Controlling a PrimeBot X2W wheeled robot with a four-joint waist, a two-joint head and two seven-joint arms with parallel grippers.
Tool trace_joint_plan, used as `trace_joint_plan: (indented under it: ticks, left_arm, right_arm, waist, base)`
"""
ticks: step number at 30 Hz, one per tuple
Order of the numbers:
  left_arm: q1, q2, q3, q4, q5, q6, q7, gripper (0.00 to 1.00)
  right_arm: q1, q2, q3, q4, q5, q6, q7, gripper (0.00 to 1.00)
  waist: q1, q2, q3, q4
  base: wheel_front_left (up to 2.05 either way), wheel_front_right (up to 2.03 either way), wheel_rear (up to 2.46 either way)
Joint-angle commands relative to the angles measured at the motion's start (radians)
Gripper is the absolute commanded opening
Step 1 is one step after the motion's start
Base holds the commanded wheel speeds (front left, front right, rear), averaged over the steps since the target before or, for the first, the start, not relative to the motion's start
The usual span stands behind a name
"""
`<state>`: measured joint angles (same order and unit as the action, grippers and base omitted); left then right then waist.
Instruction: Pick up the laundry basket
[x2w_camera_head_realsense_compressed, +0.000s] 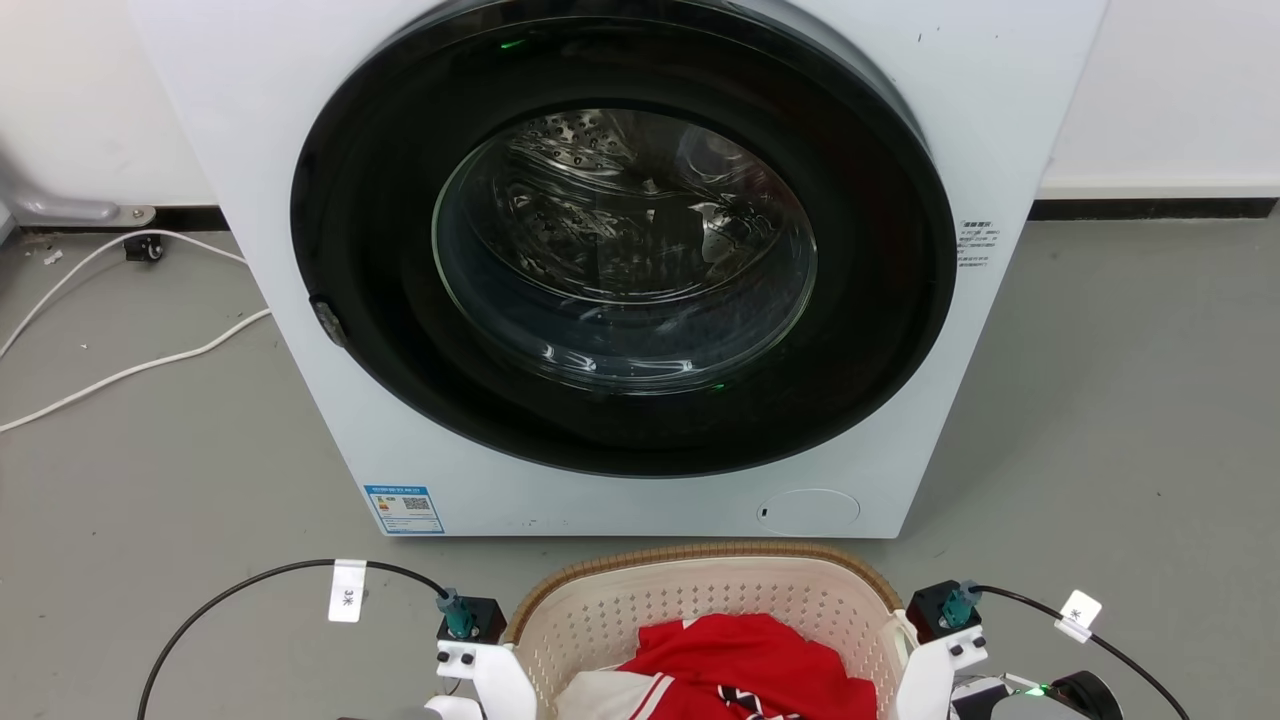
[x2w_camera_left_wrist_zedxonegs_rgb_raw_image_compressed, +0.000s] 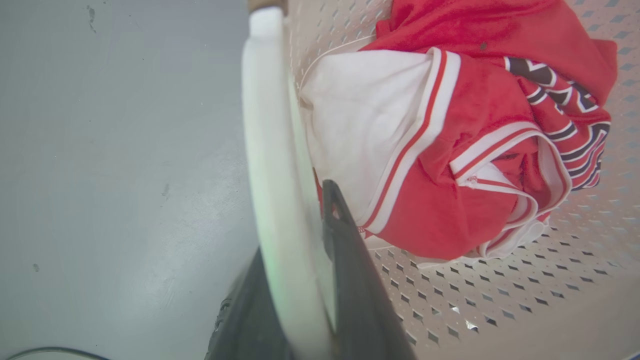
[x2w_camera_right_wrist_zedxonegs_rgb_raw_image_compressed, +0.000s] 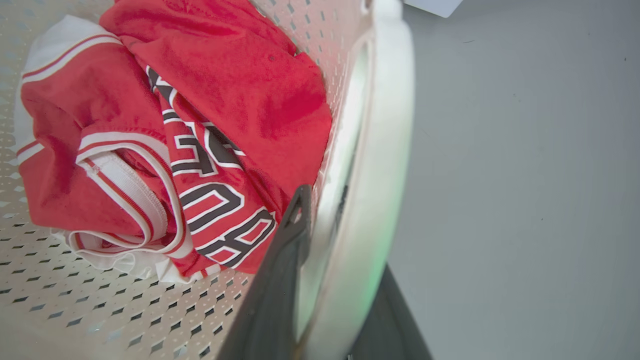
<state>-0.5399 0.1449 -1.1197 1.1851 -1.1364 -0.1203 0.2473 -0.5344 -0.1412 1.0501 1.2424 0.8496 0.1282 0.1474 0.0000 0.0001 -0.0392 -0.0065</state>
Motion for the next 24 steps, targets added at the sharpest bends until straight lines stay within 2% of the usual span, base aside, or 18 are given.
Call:
trace_joint_plan:
  ticks: [1, 24]
  left_arm:
    - [-0.015, -0.016, -0.01, -0.011, -0.004, -0.018, -0.001, 0.0]
    - [-0.021, -0.007, -0.06, -0.008, -0.058, -0.018, -0.013, 0.0]
  right_arm:
    - [-0.021, 0.01, 0.01, -0.008, 0.005, 0.005, -0.011, 0.0]
    - [-0.031, 0.014, 0.08, 0.005, 0.068, 0.005, -0.029, 0.0]
  waist:
    - [0.0, -0.0001, 0.0, 0.0]
    - [0.0, -0.0001, 0.002, -0.004]
  base:
    - [0.0, 0.0, 0.0]
    - [0.0, 0.0, 0.0]
